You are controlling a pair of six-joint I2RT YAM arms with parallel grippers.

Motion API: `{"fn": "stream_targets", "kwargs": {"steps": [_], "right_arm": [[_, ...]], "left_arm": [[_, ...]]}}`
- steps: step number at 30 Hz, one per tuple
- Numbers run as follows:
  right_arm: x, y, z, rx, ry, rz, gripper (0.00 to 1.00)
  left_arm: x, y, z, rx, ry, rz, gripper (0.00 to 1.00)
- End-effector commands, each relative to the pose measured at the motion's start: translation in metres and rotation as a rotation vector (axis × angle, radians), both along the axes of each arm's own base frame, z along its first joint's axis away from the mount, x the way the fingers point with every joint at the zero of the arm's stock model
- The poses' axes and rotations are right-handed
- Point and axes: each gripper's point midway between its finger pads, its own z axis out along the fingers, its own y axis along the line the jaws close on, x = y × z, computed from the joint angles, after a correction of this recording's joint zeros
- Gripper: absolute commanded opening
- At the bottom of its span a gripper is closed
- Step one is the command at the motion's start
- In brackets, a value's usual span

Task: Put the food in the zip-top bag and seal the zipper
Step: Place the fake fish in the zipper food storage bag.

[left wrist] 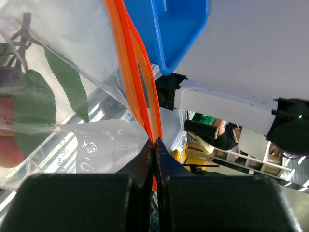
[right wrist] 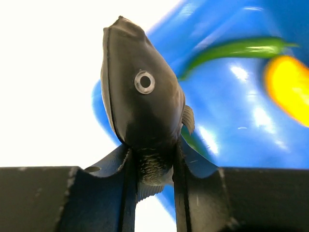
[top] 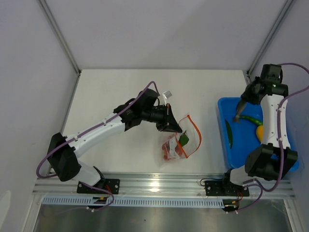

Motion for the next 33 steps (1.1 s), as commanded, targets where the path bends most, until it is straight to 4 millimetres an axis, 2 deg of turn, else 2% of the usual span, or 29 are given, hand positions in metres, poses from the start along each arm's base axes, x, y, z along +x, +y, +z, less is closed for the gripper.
{"fn": "stream_targets", "kwargs": {"steps": [1, 3, 4, 5, 7, 8, 10, 11, 12, 14, 15, 16, 21, 26, 33], "right_arm": [[0.004, 0.075, 0.079, 0.159, -0.21, 0.217, 0.0], [0.003, 0.108, 0.108, 0.23, -0.292, 0.305, 0.0], [0.001, 0.124, 0.131, 0.251, -0.367, 0.364, 0.0], [-0.006, 0.15, 0.142, 0.302, -0.394, 0.433, 0.0], [-0.018, 0.173, 0.161, 0.347, -0.453, 0.501, 0.0], [-0.027, 0.191, 0.166, 0.404, -0.459, 0.553, 0.0], [-0.042, 0.216, 0.168, 0.457, -0.464, 0.633, 0.0], [-0.052, 0.234, 0.166, 0.482, -0.451, 0.692, 0.0], [-0.058, 0.241, 0.164, 0.488, -0.45, 0.717, 0.0], [-0.077, 0.258, 0.147, 0.51, -0.42, 0.777, 0.0], [-0.081, 0.262, 0.146, 0.518, -0.436, 0.794, 0.0], [-0.089, 0.264, 0.132, 0.532, -0.414, 0.797, 0.0], [-0.114, 0.276, 0.111, 0.544, -0.407, 0.847, 0.0], [-0.134, 0.272, 0.089, 0.54, -0.388, 0.848, 0.0], [-0.155, 0.266, 0.079, 0.535, -0.385, 0.848, 0.0]], "left_arm": [[0.004, -0.015, 0.024, -0.088, -0.002, -0.022, 0.01], [0.004, -0.017, 0.024, -0.095, 0.019, -0.021, 0.01], [0.004, -0.018, 0.023, -0.096, 0.026, -0.023, 0.01], [0.005, -0.019, 0.024, -0.101, 0.022, -0.023, 0.0], [0.006, -0.019, 0.027, -0.107, 0.014, -0.019, 0.0], [0.006, -0.019, 0.027, -0.107, 0.012, -0.018, 0.01], [0.007, -0.019, 0.028, -0.108, 0.009, -0.014, 0.01], [0.007, -0.019, 0.027, -0.109, 0.014, -0.012, 0.0], [0.007, -0.02, 0.029, -0.114, 0.012, -0.011, 0.0], [0.007, -0.021, 0.033, -0.125, 0.015, -0.011, 0.01], [0.007, -0.021, 0.035, -0.127, 0.014, -0.01, 0.01], [0.008, -0.022, 0.036, -0.13, 0.015, -0.009, 0.01], [0.011, -0.024, 0.049, -0.141, 0.005, -0.008, 0.01], [0.013, -0.025, 0.06, -0.156, -0.004, -0.002, 0.0], [0.019, -0.028, 0.067, -0.186, 0.007, 0.019, 0.01]]}}
